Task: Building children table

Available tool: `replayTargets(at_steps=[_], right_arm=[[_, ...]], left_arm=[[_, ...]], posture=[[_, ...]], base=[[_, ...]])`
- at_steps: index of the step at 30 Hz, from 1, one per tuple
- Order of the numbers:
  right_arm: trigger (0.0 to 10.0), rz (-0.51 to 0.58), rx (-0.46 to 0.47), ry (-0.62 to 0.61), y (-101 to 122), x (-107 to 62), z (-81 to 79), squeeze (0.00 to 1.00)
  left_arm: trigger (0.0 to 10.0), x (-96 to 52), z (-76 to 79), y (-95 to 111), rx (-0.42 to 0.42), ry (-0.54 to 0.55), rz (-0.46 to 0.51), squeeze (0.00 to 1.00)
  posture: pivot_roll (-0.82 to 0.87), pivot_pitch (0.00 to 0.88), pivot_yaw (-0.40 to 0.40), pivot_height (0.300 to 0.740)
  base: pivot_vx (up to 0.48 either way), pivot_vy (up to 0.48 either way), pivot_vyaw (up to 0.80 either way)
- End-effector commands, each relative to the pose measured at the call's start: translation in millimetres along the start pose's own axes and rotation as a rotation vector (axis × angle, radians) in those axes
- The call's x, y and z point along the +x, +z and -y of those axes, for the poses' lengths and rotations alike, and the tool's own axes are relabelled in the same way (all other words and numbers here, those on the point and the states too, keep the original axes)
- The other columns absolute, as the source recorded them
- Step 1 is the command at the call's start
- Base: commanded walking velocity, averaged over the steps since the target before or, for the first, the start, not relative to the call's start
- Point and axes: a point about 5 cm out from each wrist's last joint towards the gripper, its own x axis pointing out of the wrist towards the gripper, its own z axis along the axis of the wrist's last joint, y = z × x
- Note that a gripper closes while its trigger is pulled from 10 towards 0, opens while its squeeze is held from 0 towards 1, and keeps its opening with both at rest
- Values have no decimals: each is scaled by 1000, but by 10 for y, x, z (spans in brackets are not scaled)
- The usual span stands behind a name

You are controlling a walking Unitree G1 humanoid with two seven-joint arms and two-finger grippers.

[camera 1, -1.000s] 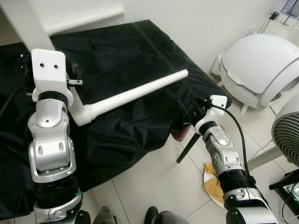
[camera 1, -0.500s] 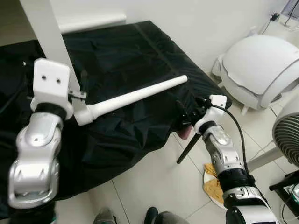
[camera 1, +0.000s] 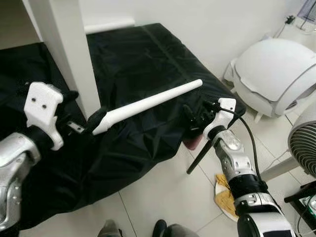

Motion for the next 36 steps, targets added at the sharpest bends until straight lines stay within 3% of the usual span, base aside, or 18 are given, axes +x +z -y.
replayTargets(at_steps=[1,4,6,8,13,18,25,32,36], right_arm=[[10000,-8,-7,6,-23,8,-14,0],[10000,-7,3,6,-19,23,-18,0],[10000,-13,9,-4,-32,20,-7,0],[10000,-17,9,-8,-41,16,-1,0],[10000,-16,-1,-12,-54,2,29,0],[10000,-15,-39,-14,-78,-31,88,0],[10000,-8,-48,-11,-73,-42,123,0],[10000,-5,-64,-18,-81,-63,177,0],[10000,-4,-66,-18,-83,-63,183,0]], left_arm=[[10000,4,-13,-43,12,-12,-16,0],[10000,81,-119,-162,71,38,-63,0],[10000,161,-204,-264,-16,110,-58,0],[10000,207,-227,-319,-30,141,-62,0],[10000,297,-243,-442,-10,177,-90,0],[10000,360,-354,-540,47,232,-135,0],[10000,246,-602,-556,62,303,-158,0],[10000,55,-674,-560,50,337,-140,0],[10000,33,-680,-567,56,336,-136,0]], posture=[[125,121,-97,740],[123,120,-100,740],[121,119,-105,740],[119,120,-107,740],[112,120,-109,740],[119,118,-114,740],[125,108,-104,740],[134,82,-95,740],[136,81,-95,740]], base=[[0,0,0],[0,0,0],[0,0,0],[0,0,0],[0,0,0],[0,0,0],[0,0,0],[0,0,0],[0,0,0]])
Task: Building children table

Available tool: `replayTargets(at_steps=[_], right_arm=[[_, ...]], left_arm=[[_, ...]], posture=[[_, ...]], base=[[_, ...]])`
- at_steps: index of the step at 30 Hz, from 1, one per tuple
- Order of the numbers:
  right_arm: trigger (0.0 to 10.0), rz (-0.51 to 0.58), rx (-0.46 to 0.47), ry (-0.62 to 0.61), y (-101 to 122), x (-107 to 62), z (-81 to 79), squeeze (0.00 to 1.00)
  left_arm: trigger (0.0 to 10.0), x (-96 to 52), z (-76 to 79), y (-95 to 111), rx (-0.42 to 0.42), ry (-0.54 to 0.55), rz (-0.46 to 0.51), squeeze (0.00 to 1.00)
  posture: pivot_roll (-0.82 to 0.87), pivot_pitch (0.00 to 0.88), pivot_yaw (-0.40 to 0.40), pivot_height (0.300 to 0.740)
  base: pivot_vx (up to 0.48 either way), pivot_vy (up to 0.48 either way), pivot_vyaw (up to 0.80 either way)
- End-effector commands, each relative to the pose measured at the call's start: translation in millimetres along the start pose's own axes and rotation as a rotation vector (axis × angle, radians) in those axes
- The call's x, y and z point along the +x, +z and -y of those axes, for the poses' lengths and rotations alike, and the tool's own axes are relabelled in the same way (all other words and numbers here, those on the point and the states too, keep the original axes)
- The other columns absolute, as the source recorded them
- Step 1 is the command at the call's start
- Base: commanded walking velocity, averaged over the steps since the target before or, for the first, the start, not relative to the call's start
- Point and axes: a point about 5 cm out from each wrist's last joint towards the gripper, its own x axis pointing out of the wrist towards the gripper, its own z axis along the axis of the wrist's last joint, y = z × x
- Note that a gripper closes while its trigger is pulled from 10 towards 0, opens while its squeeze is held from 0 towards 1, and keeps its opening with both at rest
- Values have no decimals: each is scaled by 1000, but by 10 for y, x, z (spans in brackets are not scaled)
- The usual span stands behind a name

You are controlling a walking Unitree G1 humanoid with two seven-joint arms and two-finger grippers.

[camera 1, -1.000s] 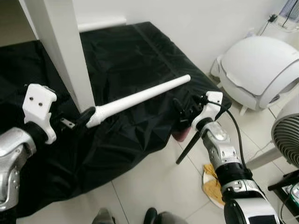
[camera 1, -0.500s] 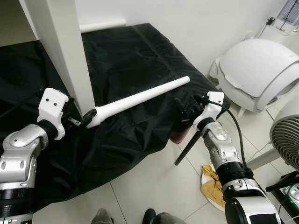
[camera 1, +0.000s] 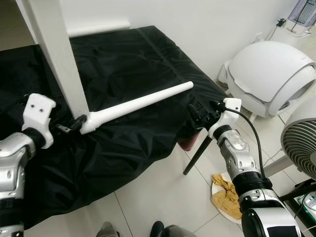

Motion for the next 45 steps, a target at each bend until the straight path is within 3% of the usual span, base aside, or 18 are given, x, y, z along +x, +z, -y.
replayTargets(at_steps=[1,9,10,14,18,22,28,34,35,45], right_arm=[[10000,-20,-18,0,-57,-31,26,0],[10000,-14,-25,8,-48,-22,28,0],[10000,-11,-24,9,-50,-23,29,0],[10000,-2,-18,11,-50,-25,24,0],[10000,26,-8,26,-26,-10,-40,0],[10000,41,3,30,-25,-2,-83,0],[10000,60,0,43,-28,1,-182,0],[10000,87,-17,35,-16,-35,-232,0],[10000,96,-27,34,-22,-69,-290,0],[10000,85,-51,14,-59,-126,-340,0]], left_arm=[[10000,-90,-169,26,36,166,9,0],[10000,-195,-192,-9,19,134,-4,0],[10000,-250,-308,-34,4,238,-6,0],[10000,-284,-389,-68,-42,314,-16,0],[10000,-296,-403,-74,-36,420,0,0],[10000,-216,-334,-62,-51,496,34,0],[10000,-4,-114,-3,-207,500,153,0],[10000,81,4,20,-294,511,178,0],[10000,142,101,36,-319,506,185,0],[10000,240,309,-5,-327,504,199,0]], posture=[[137,81,-95,740],[136,69,-94,740],[144,62,-97,740],[146,59,-97,740],[149,54,-99,740],[152,53,-99,740],[135,37,-88,740],[117,28,-70,740],[110,28,-63,740],[80,47,-69,740]], base=[[0,0,0],[0,0,0],[0,0,0],[0,0,0],[0,0,0],[0,0,0],[0,0,0],[0,0,0],[0,0,0],[0,0,0]])
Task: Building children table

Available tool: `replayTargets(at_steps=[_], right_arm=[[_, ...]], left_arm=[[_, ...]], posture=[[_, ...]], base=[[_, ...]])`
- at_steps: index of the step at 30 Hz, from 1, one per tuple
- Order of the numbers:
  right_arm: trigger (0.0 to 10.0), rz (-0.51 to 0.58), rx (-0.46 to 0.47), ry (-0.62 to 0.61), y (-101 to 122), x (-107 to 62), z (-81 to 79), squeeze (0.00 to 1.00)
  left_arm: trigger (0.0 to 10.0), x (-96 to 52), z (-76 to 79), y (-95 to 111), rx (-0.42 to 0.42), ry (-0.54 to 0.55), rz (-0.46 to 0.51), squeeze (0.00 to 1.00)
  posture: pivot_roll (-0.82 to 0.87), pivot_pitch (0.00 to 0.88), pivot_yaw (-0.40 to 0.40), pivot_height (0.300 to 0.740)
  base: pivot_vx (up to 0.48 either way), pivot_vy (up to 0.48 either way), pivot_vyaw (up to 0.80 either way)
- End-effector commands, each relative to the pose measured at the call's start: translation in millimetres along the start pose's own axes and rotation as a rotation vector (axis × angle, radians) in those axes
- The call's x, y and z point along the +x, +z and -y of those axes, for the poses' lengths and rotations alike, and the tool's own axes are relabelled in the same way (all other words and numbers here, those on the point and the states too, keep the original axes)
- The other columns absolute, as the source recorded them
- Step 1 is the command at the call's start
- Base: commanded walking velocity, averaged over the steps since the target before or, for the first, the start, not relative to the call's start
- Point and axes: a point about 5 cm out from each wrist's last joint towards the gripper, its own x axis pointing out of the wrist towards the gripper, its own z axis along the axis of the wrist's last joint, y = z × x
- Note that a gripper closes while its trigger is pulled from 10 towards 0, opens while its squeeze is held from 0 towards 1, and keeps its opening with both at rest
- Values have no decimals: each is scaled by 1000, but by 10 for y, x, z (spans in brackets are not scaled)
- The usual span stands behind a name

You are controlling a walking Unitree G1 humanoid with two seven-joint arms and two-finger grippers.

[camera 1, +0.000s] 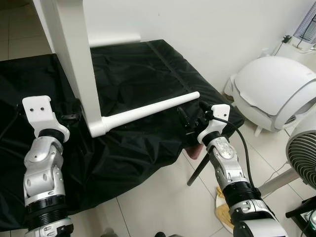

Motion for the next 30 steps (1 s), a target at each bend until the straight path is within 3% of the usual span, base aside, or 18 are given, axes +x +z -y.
replayTargets(at_steps=[1,4,8,18,30], right_arm=[[10000,-10,-11,2,-20,-18,-17,0],[10000,-9,-22,13,-29,-56,-42,0],[10000,-3,-44,-2,-8,-63,-17,0],[10000,-9,-62,-22,5,-39,32,0],[10000,-17,-76,-10,-4,-14,29,0]], left_arm=[[10000,-17,21,-33,-6,5,0,0],[10000,-38,108,-56,-7,-4,0,0],[10000,-47,107,-81,-4,11,-16,0],[10000,-82,25,-65,21,74,0,0],[10000,-88,2,-36,39,67,5,0]], posture=[[80,47,-69,740],[76,47,-66,740],[74,48,-60,740],[92,37,-74,740],[103,17,-76,740]], base=[[0,0,0],[0,0,0],[0,0,0],[0,0,791],[0,0,789]])
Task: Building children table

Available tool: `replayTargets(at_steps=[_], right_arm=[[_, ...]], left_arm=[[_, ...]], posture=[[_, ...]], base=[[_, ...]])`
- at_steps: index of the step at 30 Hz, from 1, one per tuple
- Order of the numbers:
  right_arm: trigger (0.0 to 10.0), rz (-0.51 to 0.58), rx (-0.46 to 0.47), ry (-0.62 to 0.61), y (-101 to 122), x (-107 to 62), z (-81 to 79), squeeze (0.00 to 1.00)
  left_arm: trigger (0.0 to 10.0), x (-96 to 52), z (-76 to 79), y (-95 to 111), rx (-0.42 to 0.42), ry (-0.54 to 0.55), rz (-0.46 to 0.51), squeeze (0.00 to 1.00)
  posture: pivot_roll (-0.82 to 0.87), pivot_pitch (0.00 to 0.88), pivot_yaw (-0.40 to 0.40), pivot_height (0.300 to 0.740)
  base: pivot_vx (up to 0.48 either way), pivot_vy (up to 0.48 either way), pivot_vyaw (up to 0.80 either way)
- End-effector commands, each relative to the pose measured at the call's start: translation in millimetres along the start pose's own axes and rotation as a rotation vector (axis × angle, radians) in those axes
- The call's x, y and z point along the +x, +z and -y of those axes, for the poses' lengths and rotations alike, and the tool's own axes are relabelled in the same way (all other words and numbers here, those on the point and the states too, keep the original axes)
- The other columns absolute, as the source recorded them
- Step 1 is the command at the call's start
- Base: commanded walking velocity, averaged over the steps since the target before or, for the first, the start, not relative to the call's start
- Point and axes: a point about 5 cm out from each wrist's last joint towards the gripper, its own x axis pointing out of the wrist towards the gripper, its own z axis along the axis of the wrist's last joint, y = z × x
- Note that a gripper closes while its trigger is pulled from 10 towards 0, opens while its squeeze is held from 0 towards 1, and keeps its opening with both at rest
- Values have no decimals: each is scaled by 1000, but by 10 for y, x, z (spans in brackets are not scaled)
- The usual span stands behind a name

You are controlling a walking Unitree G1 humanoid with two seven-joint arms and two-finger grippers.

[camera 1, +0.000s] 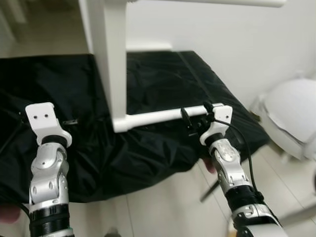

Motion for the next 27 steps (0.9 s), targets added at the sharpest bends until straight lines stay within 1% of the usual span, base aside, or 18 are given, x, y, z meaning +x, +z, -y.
replayTargets(at_steps=[1,6,13,23,25,26,27], right_arm=[[10000,-4,-14,15,2,20,-26,0],[10000,-5,-21,15,-3,22,-16,0],[10000,-10,-28,13,-14,22,2,0],[10000,-16,-4,3,-43,12,17,0],[10000,-5,22,-3,-41,-3,24,0],[10000,-5,22,-3,-41,-3,24,0],[10000,-7,10,-4,-47,-17,29,0]], left_arm=[[10000,1,-18,3,20,7,0,0],[10000,19,16,26,42,-16,14,0],[10000,28,40,31,61,-28,16,0],[10000,29,85,-20,68,-40,-2,0],[10000,18,144,-53,63,-62,-13,0],[10000,18,144,-53,63,-62,-13,0],[10000,16,182,-85,69,-73,-32,0]], posture=[[103,17,-76,740],[102,0,-73,740],[99,0,-74,740],[92,0,-71,740],[81,0,-65,740],[81,0,-65,740],[71,0,-63,740]], base=[[0,0,788],[0,0,788],[0,0,786],[0,0,0],[0,0,0],[0,0,0],[0,0,0]])
